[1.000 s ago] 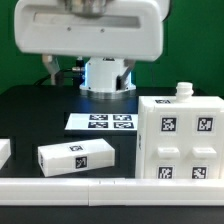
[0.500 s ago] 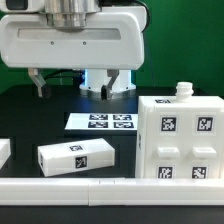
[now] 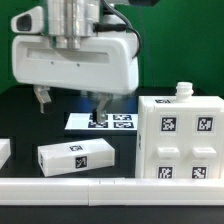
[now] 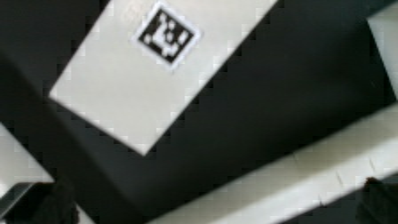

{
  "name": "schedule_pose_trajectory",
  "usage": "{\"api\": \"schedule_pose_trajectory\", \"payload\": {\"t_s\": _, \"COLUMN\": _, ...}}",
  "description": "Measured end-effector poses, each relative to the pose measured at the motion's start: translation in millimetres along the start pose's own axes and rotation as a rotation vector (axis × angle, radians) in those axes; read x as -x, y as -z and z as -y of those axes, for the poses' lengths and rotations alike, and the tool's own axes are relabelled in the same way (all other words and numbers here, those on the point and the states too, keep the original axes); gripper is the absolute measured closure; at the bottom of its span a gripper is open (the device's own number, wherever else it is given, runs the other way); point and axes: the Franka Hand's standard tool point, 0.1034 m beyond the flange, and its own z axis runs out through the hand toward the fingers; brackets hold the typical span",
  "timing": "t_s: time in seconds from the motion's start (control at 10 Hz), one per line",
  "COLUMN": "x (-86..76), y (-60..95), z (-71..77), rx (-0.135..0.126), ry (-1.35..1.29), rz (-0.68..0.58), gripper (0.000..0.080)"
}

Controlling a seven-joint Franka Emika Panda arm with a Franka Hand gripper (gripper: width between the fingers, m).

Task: Assemble cabinet

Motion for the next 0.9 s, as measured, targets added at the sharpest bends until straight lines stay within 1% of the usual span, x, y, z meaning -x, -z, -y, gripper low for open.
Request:
{"api": "schedule_pose_trajectory", "payload": {"t_s": 0.1, "x": 2.9, "y": -2.3, "z": 2.4, "rx": -0.001, "ry": -0.132, "rz": 0.005, "gripper": 0.0002}}
{"api": "schedule_pose_trajectory", "payload": {"t_s": 0.2, "x": 4.9, "y": -4.2, "z": 4.8, "rx": -0.001, "ry": -0.176, "rz": 0.009, "gripper": 0.0002}}
{"api": "schedule_pose_trajectory", "payload": {"t_s": 0.3, "x": 5.4, "y": -7.6, "z": 1.0, "rx": -0.007, "ry": -0.259, "rz": 0.016, "gripper": 0.0002}}
{"api": "schedule_pose_trajectory", "payload": {"t_s": 0.4, "x": 9.1, "y": -20.4, "z": -12.0, "rx": -0.011, "ry": -0.455, "rz": 0.034, "gripper": 0.0002}}
{"api": "schedule_pose_trajectory", "payload": {"t_s": 0.5, "x": 13.6, "y": -32.6, "z": -14.2, "rx": 0.006, "ry": -0.59, "rz": 0.04, "gripper": 0.0002}}
{"api": "schedule_pose_trajectory", "payload": {"t_s": 0.6, "x": 17.4, "y": -46.1, "z": -11.3, "rx": 0.018, "ry": -0.673, "rz": 0.021, "gripper": 0.0002}}
{"api": "schedule_pose_trajectory", "payload": {"t_s": 0.7, "x": 17.6, "y": -57.8, "z": -14.5, "rx": 0.02, "ry": -0.662, "rz": -0.024, "gripper": 0.0002}}
{"api": "schedule_pose_trajectory", "payload": {"t_s": 0.8, "x": 19.7, "y": -58.1, "z": -13.9, "rx": 0.026, "ry": -0.652, "rz": -0.008, "gripper": 0.0002}}
{"api": "schedule_pose_trajectory", "payload": {"t_s": 0.9, "x": 18.9, "y": -57.2, "z": -13.4, "rx": 0.024, "ry": -0.652, "rz": -0.01, "gripper": 0.0002}}
